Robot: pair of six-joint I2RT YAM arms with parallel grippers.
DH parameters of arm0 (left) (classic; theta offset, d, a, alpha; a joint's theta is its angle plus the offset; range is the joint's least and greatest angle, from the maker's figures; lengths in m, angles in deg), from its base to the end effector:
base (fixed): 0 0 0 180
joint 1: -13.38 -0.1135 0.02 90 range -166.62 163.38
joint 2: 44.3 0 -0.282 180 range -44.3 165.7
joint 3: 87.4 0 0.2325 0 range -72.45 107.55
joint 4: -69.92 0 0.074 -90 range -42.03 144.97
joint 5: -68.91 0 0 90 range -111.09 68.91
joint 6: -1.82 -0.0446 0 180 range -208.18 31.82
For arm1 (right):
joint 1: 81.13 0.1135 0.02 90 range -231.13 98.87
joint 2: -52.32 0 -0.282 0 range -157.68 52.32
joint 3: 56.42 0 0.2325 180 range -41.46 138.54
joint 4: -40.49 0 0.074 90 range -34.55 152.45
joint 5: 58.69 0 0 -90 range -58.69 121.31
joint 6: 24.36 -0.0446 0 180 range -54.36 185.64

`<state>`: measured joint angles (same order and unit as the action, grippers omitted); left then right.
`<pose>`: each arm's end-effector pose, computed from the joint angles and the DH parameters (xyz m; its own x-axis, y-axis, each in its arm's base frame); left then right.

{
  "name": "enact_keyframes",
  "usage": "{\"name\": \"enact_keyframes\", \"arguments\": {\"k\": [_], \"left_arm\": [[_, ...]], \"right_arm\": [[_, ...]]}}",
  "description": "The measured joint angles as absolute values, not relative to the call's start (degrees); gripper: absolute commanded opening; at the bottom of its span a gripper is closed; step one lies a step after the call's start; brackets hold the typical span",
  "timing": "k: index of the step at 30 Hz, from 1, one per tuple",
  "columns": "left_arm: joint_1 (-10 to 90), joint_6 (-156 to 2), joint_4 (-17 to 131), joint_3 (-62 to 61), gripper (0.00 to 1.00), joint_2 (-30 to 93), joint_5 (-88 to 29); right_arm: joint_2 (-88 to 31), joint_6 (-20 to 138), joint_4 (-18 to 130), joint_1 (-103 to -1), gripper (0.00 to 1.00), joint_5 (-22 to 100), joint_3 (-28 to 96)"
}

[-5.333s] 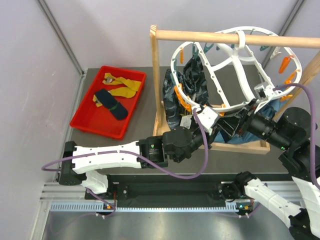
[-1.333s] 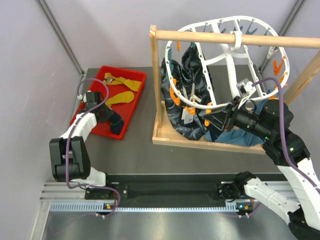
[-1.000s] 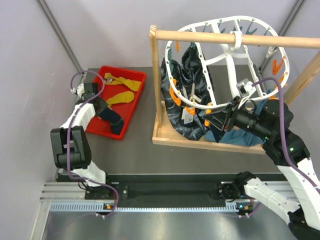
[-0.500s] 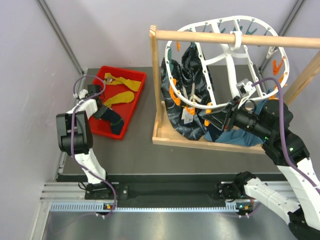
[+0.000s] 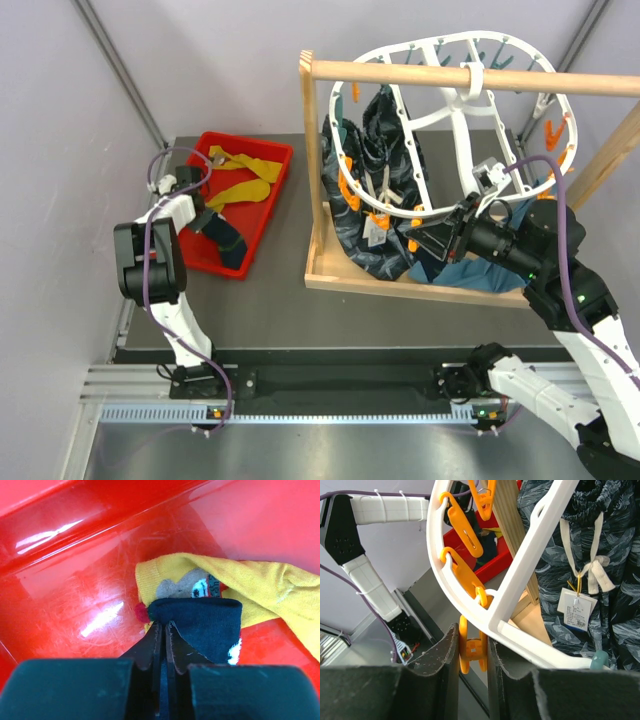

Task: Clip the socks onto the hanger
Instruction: Pick up the sock from the bin.

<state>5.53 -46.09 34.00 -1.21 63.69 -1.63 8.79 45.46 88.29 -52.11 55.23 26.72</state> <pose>0.3793 0.0673 0.1973 -0.4171 -0.6955 -0.5851 -0.7878 0.5977 -0.1490 0.0859 0.0683 0.4396 -0.3910 0.1437 -0.9091 -0.7027 0.5914 0.3957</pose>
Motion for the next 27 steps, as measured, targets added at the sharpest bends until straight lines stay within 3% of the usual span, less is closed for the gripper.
{"name": "enact_keyframes", "arguments": {"k": [17, 27], "left_arm": [[5.55, -50.79, 34.13, -1.12, 0.00, 48.41, -6.85], [6.40, -52.67, 42.61, -9.49, 0.00, 31.40, -34.15]], "right_arm": [[8.60, 44.78, 87.15, -52.14, 0.00, 55.84, 26.02], [7.29, 44.85, 87.11, -52.14, 0.00, 56.08, 26.02]]}}
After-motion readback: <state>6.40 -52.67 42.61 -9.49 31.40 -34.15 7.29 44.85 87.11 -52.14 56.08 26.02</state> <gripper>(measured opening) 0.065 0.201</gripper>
